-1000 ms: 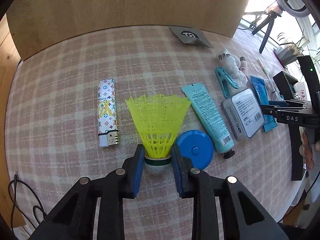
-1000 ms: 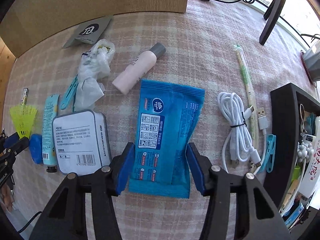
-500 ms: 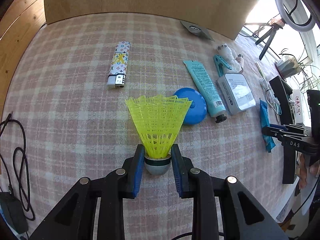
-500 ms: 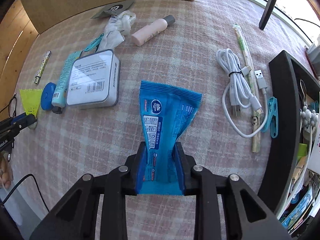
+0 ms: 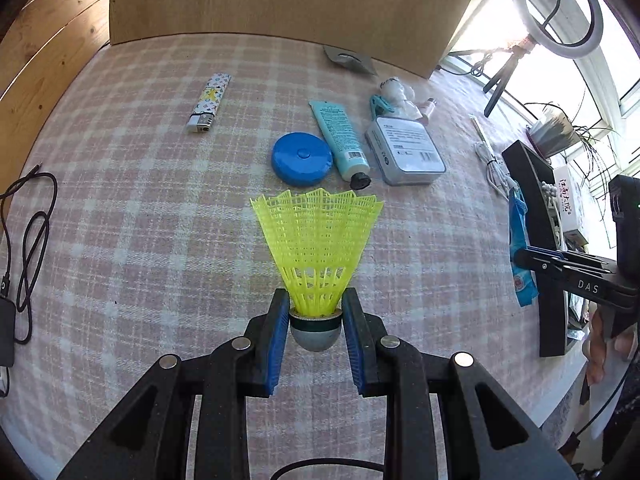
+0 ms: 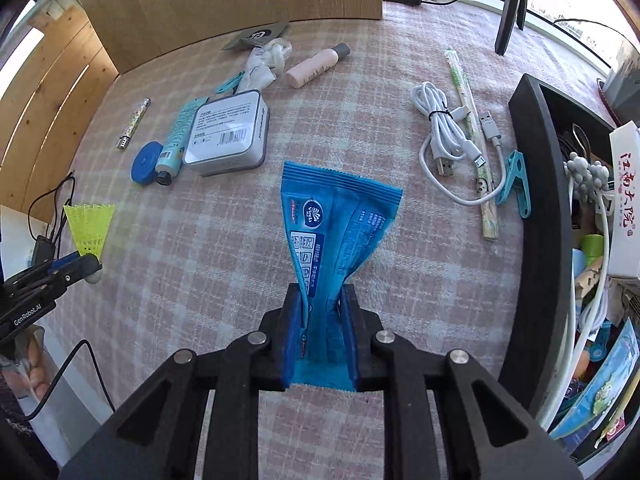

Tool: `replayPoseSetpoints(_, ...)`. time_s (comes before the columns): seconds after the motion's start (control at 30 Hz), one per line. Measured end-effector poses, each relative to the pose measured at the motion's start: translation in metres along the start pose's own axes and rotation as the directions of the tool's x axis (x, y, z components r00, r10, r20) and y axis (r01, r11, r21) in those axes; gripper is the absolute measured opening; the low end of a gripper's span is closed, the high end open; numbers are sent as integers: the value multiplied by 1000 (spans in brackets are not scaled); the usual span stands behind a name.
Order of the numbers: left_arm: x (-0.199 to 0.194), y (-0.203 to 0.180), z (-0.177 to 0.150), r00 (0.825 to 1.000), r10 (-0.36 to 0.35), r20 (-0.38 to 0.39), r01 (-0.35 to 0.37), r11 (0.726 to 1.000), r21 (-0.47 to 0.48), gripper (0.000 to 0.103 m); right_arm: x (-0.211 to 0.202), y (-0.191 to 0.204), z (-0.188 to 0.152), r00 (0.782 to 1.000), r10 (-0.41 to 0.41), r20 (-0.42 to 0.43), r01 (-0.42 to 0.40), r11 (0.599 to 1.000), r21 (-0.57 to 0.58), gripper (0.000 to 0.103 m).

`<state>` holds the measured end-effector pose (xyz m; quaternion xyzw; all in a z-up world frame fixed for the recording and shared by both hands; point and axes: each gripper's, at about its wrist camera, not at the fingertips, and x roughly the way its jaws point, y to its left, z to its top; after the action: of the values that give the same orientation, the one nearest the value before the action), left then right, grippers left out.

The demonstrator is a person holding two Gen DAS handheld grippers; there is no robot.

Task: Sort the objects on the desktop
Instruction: 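Carry the shuttlecock and wipe pack into the black tray and open both grippers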

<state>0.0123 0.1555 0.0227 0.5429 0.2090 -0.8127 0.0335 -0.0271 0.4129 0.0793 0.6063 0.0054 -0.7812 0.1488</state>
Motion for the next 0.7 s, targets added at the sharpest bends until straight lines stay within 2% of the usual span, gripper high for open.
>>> replayPoseSetpoints(0.07, -4, -17, 0, 1000, -6, 8, 6, 1000, 20, 25, -14, -15, -7, 1000, 14, 18, -14, 1000, -3, 19)
replayPoseSetpoints(0.1, -4, -28, 0, 1000, -10, 10, 9, 999, 33, 25, -20, -22, 7, 1000, 18, 26, -17, 1000, -3, 19)
replayPoseSetpoints(0.27, -9, -87, -8, 999, -49, 5, 48, 994, 99, 25, -45, -63, 9, 998, 29, 64, -30, 999, 11, 19)
replayPoseSetpoints(0.37, -7, -129, -14, 996, -84, -3, 84, 986, 143, 25, -64, -86, -5, 996, 23, 87, -26, 999, 40, 19)
replayPoseSetpoints(0.4, -7, -143, -15, 995, -96, -5, 96, 983, 156, 25, -56, -96, 0, 995, 21, 93, -26, 998, 53, 19)
replayPoseSetpoints(0.7, 11, -284, -29, 975, -215, -60, 223, 930, 293, 25, -109, -204, -35, 987, -66, 148, 41, 985, 169, 19)
